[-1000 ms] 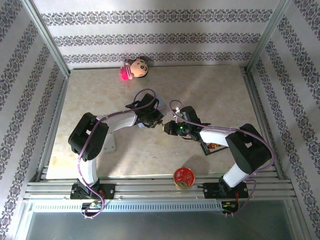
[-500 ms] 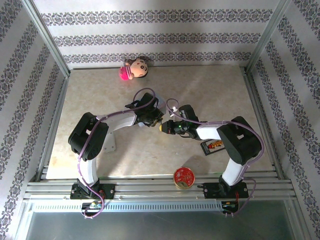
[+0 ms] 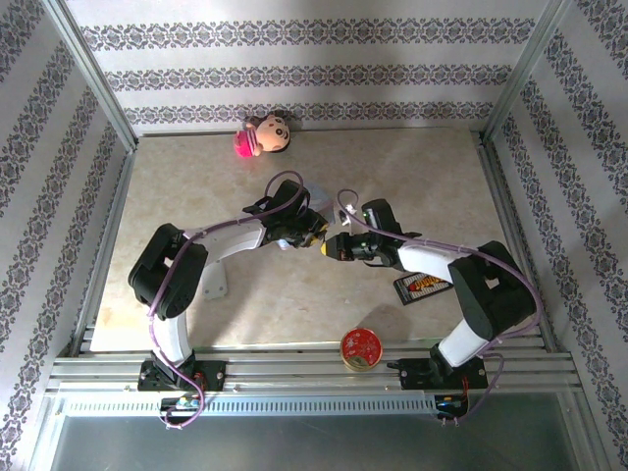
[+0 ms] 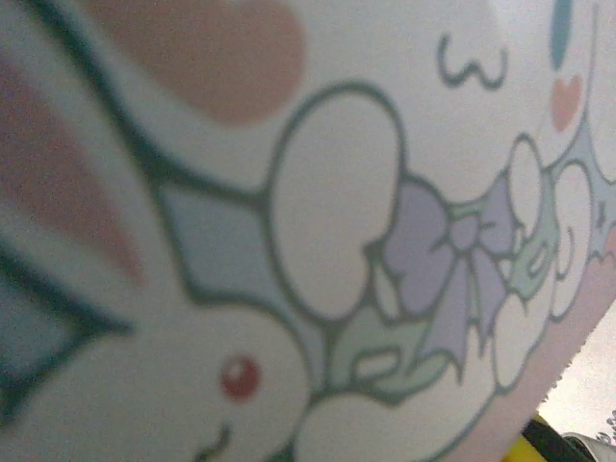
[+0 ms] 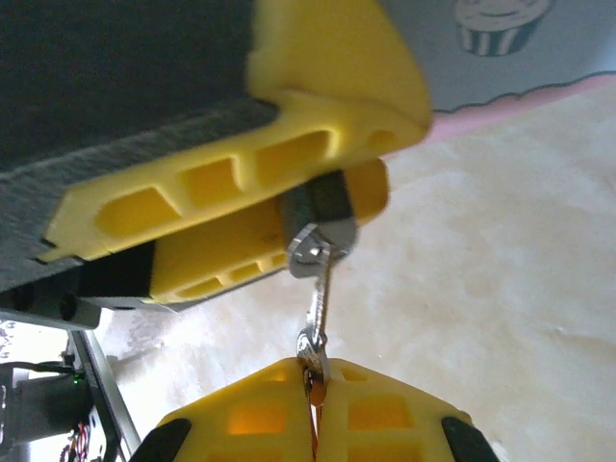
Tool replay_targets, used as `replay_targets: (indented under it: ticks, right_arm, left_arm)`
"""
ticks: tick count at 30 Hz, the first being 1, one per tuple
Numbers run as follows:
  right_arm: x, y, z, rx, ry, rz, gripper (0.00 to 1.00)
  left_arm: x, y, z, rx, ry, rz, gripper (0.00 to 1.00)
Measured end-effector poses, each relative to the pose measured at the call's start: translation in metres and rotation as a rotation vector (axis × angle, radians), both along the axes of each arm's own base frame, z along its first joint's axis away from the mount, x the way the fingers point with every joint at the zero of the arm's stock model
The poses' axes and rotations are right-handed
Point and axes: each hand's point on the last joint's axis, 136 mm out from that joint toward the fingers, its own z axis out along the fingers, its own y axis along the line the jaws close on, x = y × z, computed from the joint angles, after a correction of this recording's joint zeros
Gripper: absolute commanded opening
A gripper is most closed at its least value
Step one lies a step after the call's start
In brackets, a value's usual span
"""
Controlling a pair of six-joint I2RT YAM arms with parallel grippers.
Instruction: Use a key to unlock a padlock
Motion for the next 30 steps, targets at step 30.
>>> replay_targets:
  ticks: [30]
  right_arm:
    - [-0.004,-0.055,0.034,-0.032,-0.264,-0.275,0.00]
  left_arm:
    - [-0.015,0.001,-0.002,-0.049,0.006,0.038,0.03]
